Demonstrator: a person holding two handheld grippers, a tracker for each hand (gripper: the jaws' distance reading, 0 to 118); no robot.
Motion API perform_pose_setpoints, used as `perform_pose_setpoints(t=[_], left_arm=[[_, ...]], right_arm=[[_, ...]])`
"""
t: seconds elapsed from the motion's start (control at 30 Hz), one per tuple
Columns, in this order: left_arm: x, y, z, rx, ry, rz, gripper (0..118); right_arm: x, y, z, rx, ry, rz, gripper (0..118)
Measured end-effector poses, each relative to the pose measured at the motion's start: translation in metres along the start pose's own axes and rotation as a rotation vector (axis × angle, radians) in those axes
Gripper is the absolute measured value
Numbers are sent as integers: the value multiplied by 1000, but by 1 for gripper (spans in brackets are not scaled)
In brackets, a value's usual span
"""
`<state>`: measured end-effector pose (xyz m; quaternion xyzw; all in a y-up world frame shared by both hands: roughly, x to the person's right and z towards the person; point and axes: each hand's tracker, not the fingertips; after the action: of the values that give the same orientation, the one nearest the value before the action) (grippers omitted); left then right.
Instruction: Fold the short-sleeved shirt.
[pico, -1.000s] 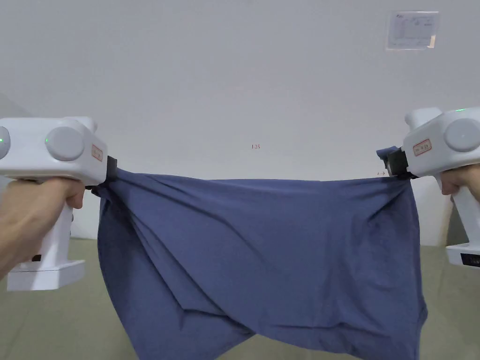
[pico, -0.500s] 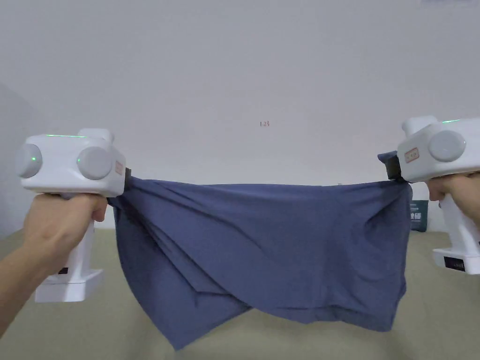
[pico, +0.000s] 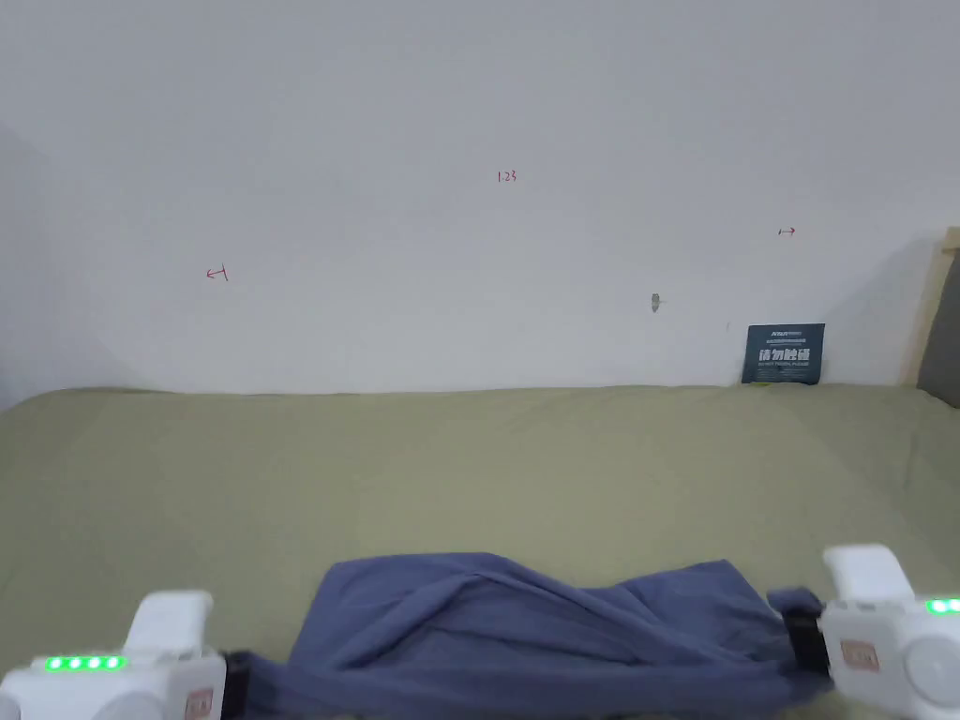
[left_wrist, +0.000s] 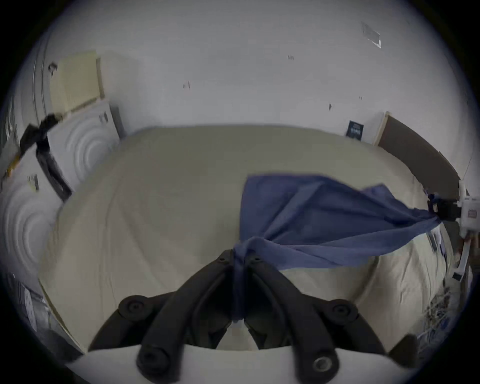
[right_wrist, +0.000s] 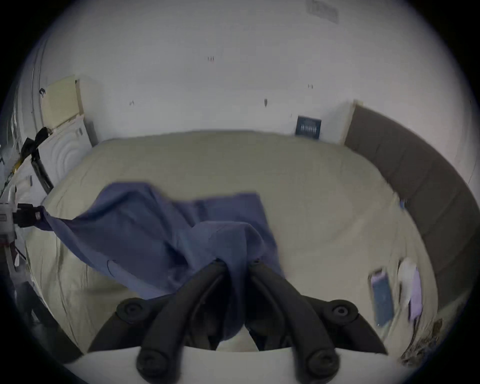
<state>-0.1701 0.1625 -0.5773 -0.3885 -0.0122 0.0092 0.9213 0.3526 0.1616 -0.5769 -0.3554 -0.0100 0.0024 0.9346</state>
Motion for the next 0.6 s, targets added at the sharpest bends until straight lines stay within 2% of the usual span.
perform_pose_setpoints(t=[0.07, 0.1, 0.13, 0.33, 0.53, 0.57, 0.6], left_arm=[[-9, -39, 7, -35, 7, -7, 5], [-10, -54, 12, -58, 6, -15, 5], [-14, -70, 18, -61, 0, -3, 5], [-28, -129, 54, -87, -1, 6, 5], [-35, -161, 62, -121, 2, -35, 5], [-34, -162, 63, -119, -6, -28, 5], [-34, -160, 63, -121, -10, -16, 5]], right_arm=[[-1, -45, 15, -68, 4, 32, 10], [-3, -62, 23, -40, -3, 7, 10], [-3, -80, 30, -85, 1, -3, 10], [-4, -159, 72, -102, 5, -51, 10], [-5, -188, 87, -119, 1, -98, 10], [-4, -187, 87, -111, -2, -119, 11], [-4, -185, 88, -103, -4, -130, 19]])
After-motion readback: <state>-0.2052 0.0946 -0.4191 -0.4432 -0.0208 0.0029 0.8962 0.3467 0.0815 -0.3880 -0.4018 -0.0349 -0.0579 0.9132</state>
